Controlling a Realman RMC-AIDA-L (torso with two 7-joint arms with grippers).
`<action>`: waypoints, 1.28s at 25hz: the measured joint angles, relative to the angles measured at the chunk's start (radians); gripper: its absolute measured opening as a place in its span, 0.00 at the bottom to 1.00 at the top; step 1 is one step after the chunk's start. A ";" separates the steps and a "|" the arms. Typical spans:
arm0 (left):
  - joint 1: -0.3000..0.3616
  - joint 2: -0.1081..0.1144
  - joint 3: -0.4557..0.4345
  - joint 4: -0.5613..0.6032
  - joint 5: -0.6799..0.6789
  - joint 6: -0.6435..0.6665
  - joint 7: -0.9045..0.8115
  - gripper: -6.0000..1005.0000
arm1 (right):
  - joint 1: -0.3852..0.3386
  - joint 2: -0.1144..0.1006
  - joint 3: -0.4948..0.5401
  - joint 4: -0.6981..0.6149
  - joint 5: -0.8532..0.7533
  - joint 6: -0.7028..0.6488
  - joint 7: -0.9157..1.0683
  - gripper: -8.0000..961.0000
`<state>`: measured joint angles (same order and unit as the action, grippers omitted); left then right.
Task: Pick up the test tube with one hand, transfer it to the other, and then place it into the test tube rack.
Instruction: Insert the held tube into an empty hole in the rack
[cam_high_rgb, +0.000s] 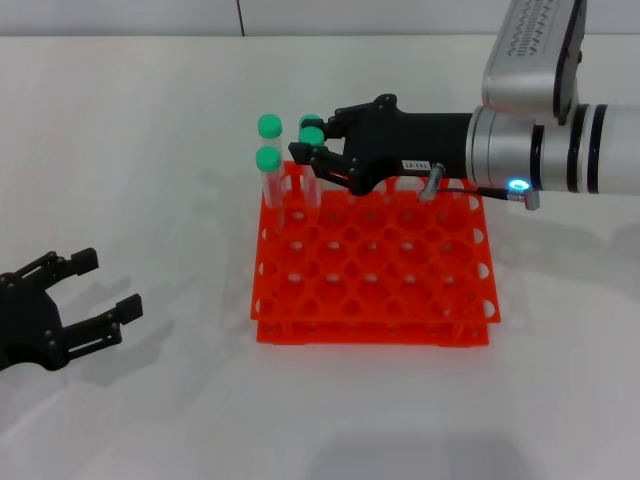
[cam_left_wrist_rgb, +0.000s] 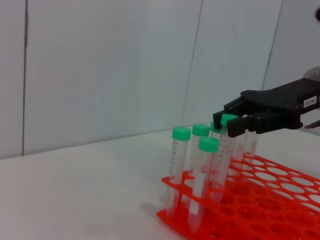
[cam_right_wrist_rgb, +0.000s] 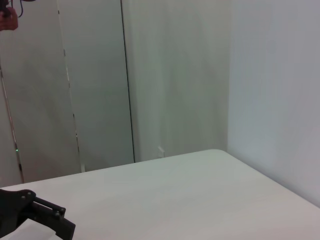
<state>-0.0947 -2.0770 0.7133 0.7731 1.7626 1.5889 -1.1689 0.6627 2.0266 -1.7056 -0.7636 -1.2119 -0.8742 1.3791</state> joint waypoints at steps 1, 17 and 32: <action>0.000 0.000 0.000 0.000 0.000 0.000 0.000 0.86 | 0.000 0.000 0.000 0.001 0.000 0.000 -0.001 0.41; -0.004 0.002 0.000 0.000 0.001 -0.003 0.001 0.86 | -0.003 0.001 -0.025 0.015 0.006 0.023 -0.012 0.42; -0.005 0.002 -0.002 0.000 0.009 -0.003 0.002 0.86 | -0.008 0.000 -0.024 0.007 0.009 0.016 -0.003 0.44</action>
<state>-0.0997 -2.0754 0.7117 0.7731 1.7712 1.5861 -1.1673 0.6551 2.0262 -1.7297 -0.7563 -1.2027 -0.8586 1.3762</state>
